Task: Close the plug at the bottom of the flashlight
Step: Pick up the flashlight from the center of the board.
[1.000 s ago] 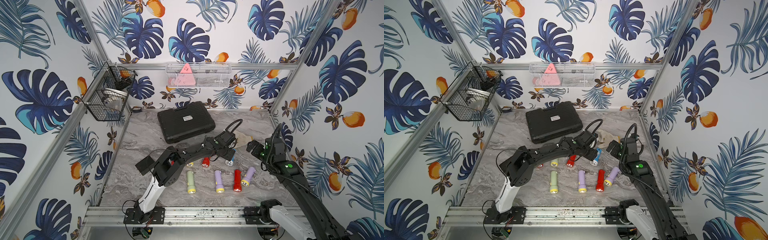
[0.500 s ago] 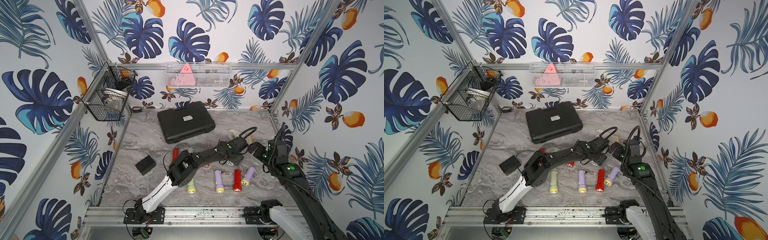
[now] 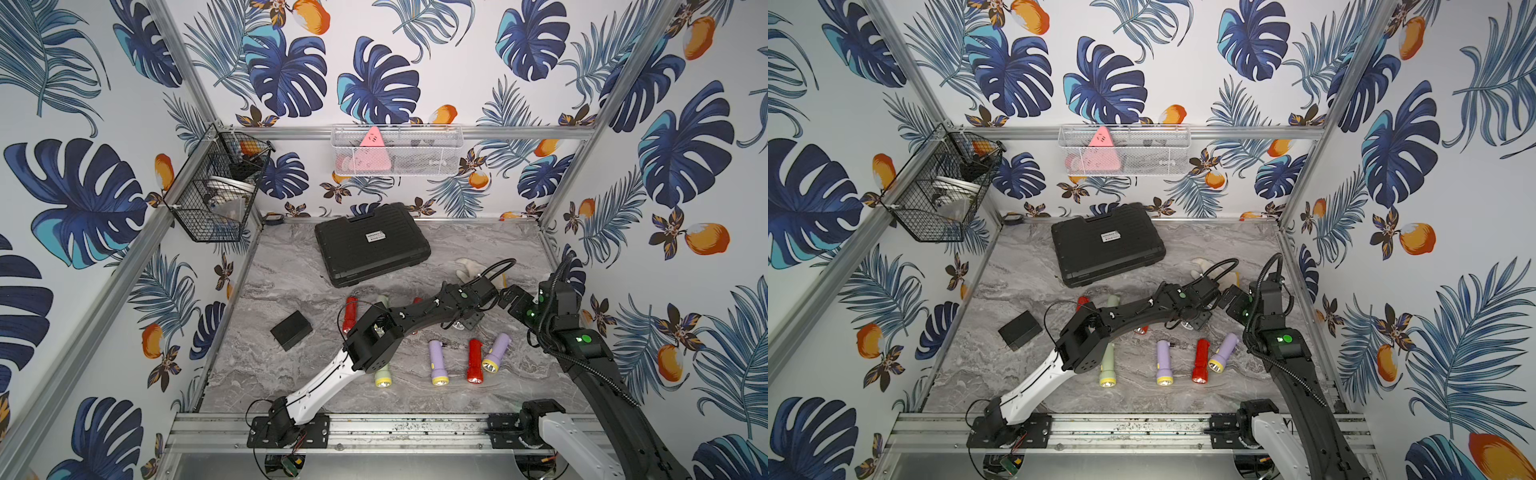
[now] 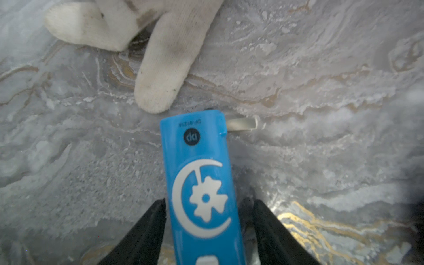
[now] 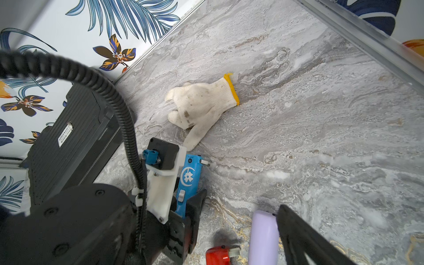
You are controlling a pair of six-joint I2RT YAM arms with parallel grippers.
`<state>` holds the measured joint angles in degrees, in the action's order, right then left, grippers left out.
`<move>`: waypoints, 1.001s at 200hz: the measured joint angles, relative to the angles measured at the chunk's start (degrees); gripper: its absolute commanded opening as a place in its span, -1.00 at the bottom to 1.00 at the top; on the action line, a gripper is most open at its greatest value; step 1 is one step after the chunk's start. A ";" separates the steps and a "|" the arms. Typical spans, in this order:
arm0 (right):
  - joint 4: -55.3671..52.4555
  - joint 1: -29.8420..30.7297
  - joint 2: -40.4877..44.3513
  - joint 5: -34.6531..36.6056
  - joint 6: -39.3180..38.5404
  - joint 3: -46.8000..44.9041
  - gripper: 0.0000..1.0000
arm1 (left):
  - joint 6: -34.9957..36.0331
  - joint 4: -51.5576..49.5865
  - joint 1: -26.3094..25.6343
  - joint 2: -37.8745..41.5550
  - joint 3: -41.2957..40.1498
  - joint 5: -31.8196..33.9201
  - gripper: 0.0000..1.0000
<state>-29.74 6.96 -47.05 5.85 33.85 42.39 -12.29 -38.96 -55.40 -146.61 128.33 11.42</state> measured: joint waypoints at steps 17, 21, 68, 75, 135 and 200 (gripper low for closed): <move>-0.02 -0.22 0.09 -0.04 0.00 0.09 1.00 | -0.04 1.11 0.00 -0.48 0.28 -0.72 0.12; 0.00 -0.24 0.09 -0.11 0.00 0.11 1.00 | -0.04 1.31 0.00 -0.55 0.31 -0.83 0.09; 0.07 -0.28 -0.07 -0.24 0.00 0.50 1.00 | -0.26 2.95 -0.07 0.02 -0.66 -1.99 -0.43; 0.09 -0.28 -0.28 -0.26 0.00 0.61 1.00 | -0.22 3.13 -0.07 0.28 -0.98 -1.97 -0.46; 0.66 -0.37 -2.58 -1.01 -0.28 2.80 1.00 | 0.24 2.08 0.02 5.20 -6.27 -1.18 -1.00; 4.04 -1.03 -5.73 1.11 -1.90 9.33 1.00 | -0.57 12.31 3.13 29.77 -23.89 -4.00 -1.00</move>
<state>-25.69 5.93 -52.77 6.96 31.94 51.72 -12.86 -26.65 -52.27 -116.84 104.44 7.42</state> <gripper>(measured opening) 0.998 0.385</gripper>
